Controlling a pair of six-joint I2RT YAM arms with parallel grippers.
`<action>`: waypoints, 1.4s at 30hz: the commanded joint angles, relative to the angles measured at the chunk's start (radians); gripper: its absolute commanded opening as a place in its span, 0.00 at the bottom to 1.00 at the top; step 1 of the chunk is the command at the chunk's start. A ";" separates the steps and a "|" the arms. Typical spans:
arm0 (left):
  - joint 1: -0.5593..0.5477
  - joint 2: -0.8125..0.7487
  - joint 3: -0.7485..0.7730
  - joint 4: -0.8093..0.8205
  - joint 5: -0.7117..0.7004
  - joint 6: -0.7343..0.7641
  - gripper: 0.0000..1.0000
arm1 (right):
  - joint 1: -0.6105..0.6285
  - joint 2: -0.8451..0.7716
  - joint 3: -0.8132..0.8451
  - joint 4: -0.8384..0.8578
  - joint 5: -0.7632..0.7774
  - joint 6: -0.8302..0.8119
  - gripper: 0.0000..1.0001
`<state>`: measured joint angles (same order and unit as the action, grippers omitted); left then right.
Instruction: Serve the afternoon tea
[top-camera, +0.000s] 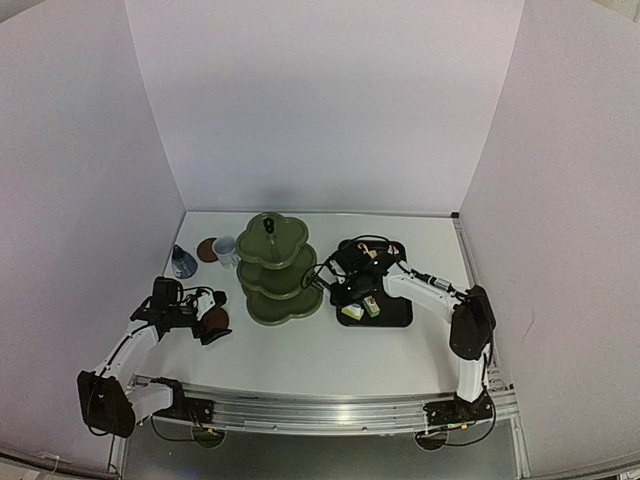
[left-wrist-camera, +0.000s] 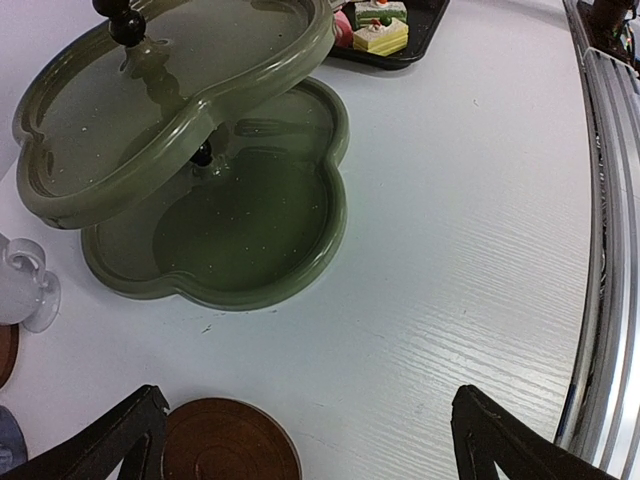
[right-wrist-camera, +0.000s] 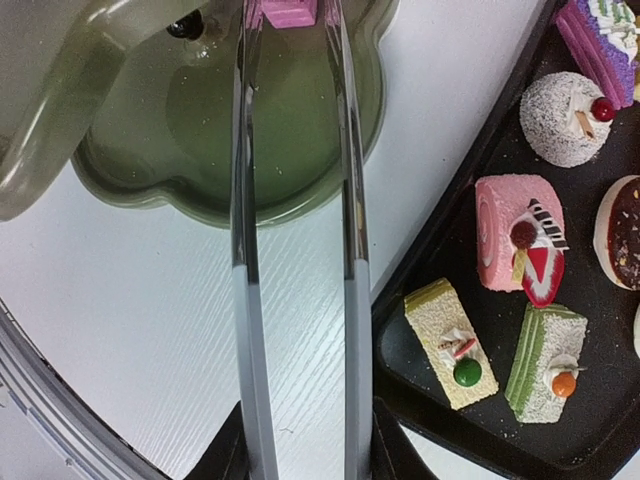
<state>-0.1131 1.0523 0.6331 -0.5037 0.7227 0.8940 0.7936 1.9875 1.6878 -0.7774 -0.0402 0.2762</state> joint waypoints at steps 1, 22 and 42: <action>-0.005 -0.014 0.000 0.020 0.004 0.021 1.00 | 0.011 -0.120 -0.049 -0.007 0.023 0.039 0.31; -0.005 0.001 -0.001 0.025 0.008 0.026 1.00 | 0.011 -0.450 -0.192 -0.408 0.247 0.188 0.31; -0.005 0.008 0.005 0.020 0.011 0.040 1.00 | 0.011 -0.481 -0.306 -0.457 0.226 0.165 0.35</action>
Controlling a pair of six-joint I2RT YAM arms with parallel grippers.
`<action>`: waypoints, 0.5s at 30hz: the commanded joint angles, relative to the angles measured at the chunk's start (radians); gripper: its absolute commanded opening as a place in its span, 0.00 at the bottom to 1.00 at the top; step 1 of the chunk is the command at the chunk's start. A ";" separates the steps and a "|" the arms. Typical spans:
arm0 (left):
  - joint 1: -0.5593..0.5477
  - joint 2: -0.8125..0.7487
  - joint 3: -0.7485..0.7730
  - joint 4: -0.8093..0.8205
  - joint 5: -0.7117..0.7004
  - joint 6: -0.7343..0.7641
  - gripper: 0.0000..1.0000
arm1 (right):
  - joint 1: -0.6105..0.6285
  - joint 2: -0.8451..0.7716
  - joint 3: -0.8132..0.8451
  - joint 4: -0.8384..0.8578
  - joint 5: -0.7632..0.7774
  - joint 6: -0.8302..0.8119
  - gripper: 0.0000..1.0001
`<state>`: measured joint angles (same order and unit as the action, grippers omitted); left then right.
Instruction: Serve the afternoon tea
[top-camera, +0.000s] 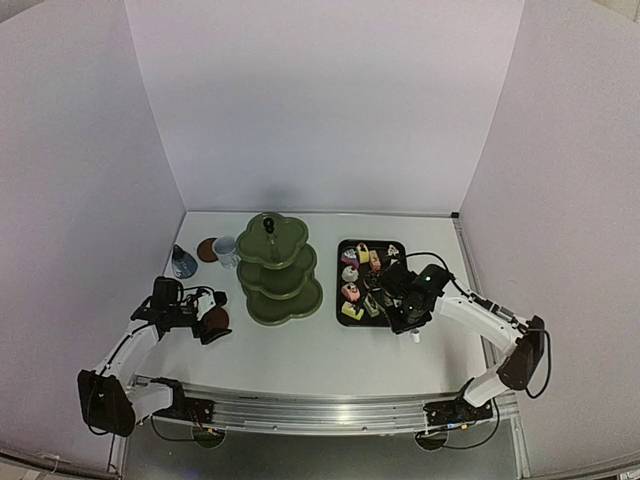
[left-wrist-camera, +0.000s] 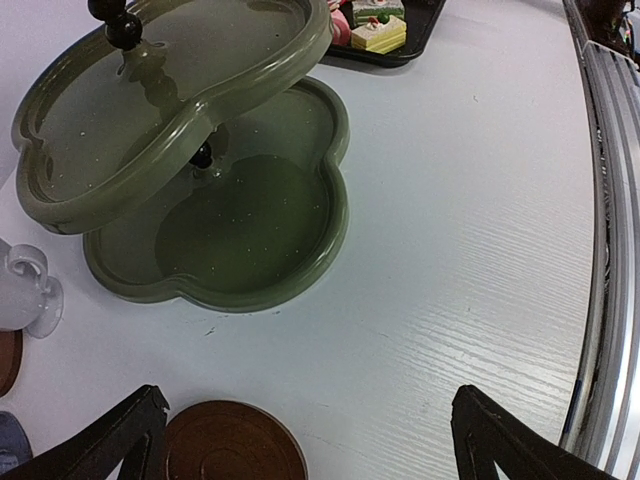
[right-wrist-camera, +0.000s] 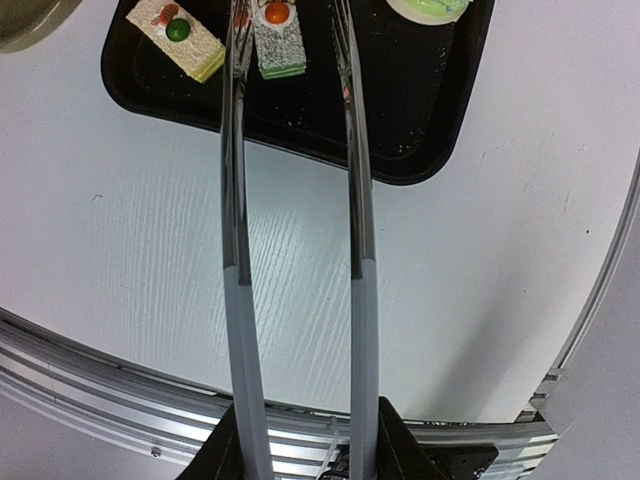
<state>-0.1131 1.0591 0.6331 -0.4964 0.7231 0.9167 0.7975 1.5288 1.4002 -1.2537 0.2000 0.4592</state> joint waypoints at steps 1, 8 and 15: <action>-0.004 0.001 0.005 0.011 0.011 0.017 1.00 | 0.008 -0.022 -0.020 0.024 -0.017 -0.020 0.35; -0.004 0.004 0.008 0.007 0.011 0.020 1.00 | 0.006 -0.014 -0.035 0.040 -0.025 -0.036 0.35; -0.005 0.006 0.013 0.004 0.014 0.020 1.00 | 0.008 0.023 -0.056 0.082 -0.012 -0.055 0.36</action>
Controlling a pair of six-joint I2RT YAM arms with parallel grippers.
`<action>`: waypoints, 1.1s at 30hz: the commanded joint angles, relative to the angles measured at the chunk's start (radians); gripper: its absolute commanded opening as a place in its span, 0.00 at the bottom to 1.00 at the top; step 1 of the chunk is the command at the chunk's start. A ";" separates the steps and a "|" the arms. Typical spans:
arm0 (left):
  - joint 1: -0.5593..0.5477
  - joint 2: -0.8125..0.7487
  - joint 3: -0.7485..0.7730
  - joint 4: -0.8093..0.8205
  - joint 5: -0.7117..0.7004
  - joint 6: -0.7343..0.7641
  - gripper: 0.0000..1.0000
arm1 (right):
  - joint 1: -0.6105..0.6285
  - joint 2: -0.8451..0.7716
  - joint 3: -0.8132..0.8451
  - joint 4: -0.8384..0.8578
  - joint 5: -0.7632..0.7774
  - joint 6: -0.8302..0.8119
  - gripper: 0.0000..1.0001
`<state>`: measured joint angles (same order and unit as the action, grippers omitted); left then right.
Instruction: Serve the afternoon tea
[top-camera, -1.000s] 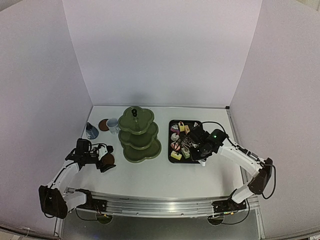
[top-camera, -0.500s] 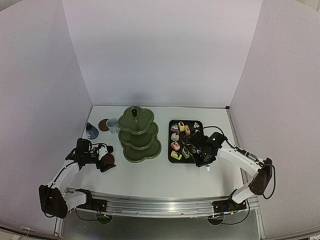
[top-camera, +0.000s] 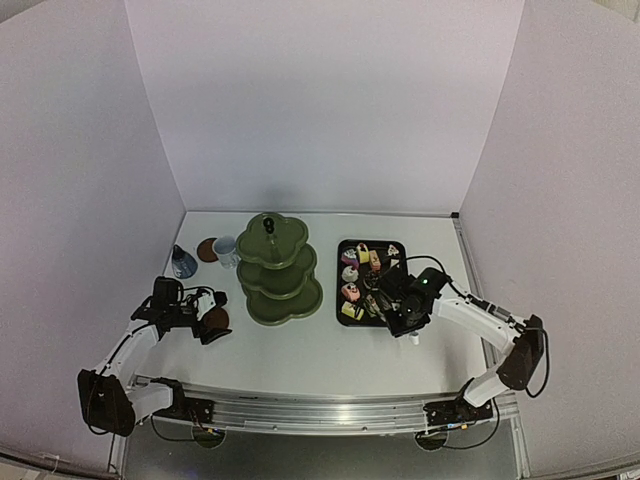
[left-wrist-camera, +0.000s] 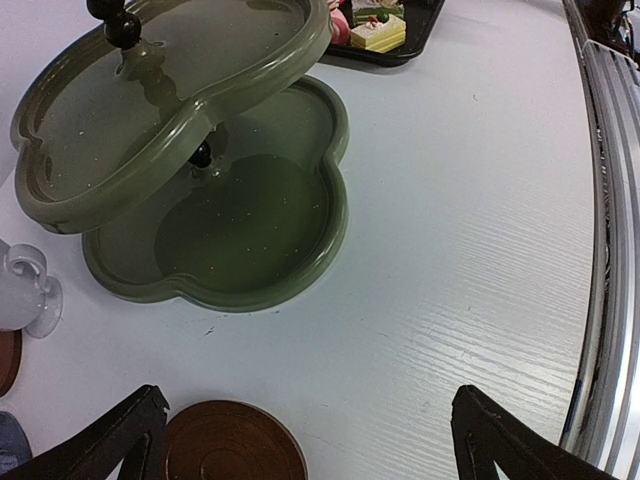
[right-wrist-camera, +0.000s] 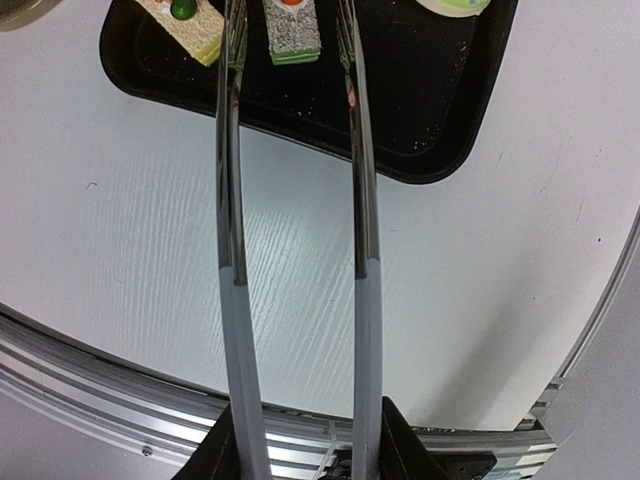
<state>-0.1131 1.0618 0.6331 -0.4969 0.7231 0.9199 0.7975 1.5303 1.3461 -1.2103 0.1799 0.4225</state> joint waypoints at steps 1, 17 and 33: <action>-0.005 0.003 0.014 0.003 0.013 0.017 1.00 | 0.007 0.031 0.000 0.041 0.012 -0.021 0.36; -0.005 -0.005 0.006 0.001 0.008 0.016 1.00 | 0.007 0.031 0.008 0.052 0.022 -0.026 0.03; -0.004 -0.005 -0.011 0.136 0.012 -0.117 1.00 | 0.009 -0.050 0.177 -0.002 0.014 -0.081 0.00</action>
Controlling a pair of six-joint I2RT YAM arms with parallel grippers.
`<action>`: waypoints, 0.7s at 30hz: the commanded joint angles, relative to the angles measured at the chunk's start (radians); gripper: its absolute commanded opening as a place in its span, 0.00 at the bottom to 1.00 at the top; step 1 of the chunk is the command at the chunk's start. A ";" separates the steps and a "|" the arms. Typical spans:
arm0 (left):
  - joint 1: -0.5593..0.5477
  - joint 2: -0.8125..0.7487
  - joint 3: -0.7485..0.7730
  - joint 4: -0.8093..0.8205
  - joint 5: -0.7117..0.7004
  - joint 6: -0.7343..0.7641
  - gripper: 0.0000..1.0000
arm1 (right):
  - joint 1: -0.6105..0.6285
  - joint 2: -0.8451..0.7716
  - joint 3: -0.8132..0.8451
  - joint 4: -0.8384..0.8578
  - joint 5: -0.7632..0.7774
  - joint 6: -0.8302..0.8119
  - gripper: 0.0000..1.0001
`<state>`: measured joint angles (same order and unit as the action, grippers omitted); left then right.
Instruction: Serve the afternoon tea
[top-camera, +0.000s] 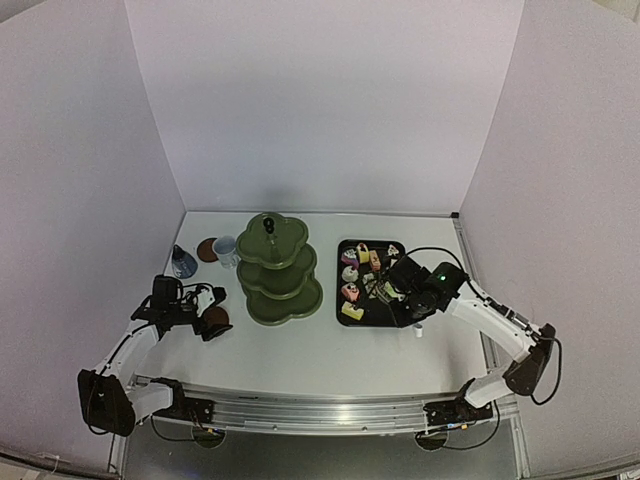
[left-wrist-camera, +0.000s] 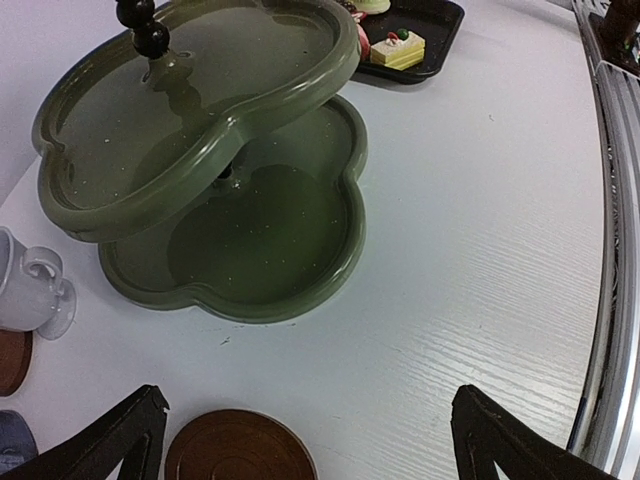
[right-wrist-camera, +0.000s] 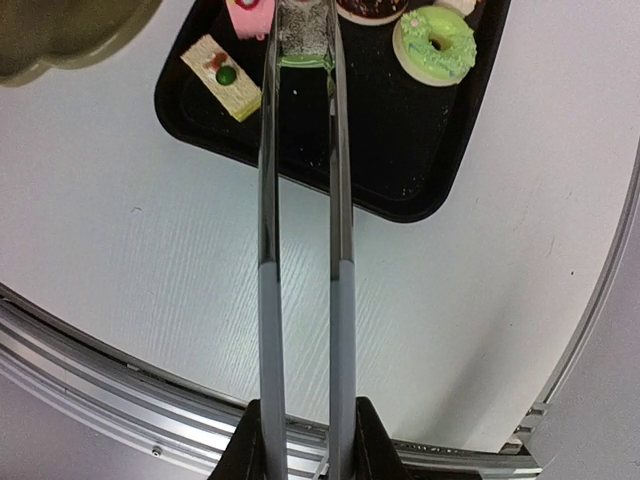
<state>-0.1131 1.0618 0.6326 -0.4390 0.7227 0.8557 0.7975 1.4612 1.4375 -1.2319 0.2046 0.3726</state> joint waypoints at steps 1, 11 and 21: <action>-0.005 -0.003 -0.012 0.083 0.015 -0.053 1.00 | 0.012 0.043 0.100 0.037 -0.029 -0.041 0.00; -0.005 -0.025 -0.029 0.077 0.015 -0.045 1.00 | 0.080 0.251 0.203 0.162 -0.166 -0.125 0.00; -0.005 -0.029 -0.036 0.081 0.014 -0.037 1.00 | 0.093 0.431 0.345 0.216 -0.179 -0.176 0.00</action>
<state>-0.1134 1.0538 0.5995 -0.3828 0.7261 0.8115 0.8864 1.8361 1.7067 -1.0732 0.0443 0.2350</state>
